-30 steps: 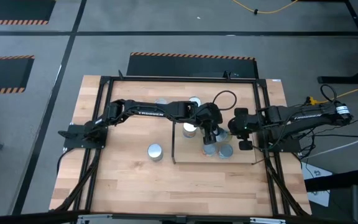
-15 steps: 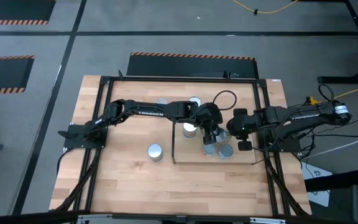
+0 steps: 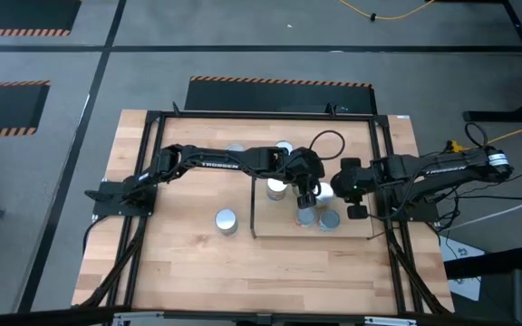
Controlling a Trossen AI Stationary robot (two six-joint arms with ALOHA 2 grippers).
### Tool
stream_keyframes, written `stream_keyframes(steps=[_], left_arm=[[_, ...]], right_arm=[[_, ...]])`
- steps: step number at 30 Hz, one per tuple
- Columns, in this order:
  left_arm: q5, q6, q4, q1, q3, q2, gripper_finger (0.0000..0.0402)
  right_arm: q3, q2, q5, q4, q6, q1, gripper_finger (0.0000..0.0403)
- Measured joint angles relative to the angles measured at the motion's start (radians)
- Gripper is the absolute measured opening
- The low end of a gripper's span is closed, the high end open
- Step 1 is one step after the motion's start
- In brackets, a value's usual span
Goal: Pick and place cans onto a shelf
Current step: Put the canned carrots on the shelf
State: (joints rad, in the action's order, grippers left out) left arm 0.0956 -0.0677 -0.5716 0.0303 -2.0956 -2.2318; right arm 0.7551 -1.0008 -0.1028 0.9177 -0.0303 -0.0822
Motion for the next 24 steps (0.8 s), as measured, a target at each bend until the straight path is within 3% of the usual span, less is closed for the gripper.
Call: stream_keyframes(steps=[11,24], left_arm=[[0.000,0.000,0.004,-0.001,0.000,0.000,0.0053],[-0.003,0.011,-0.019,-0.010,0.000,0.029,0.0053]], right_arm=[[0.142,0.023,0.000,0.184,0.001,0.000,0.0080],[0.222,0.011,-0.002,0.066,-0.026,0.000,0.0080]])
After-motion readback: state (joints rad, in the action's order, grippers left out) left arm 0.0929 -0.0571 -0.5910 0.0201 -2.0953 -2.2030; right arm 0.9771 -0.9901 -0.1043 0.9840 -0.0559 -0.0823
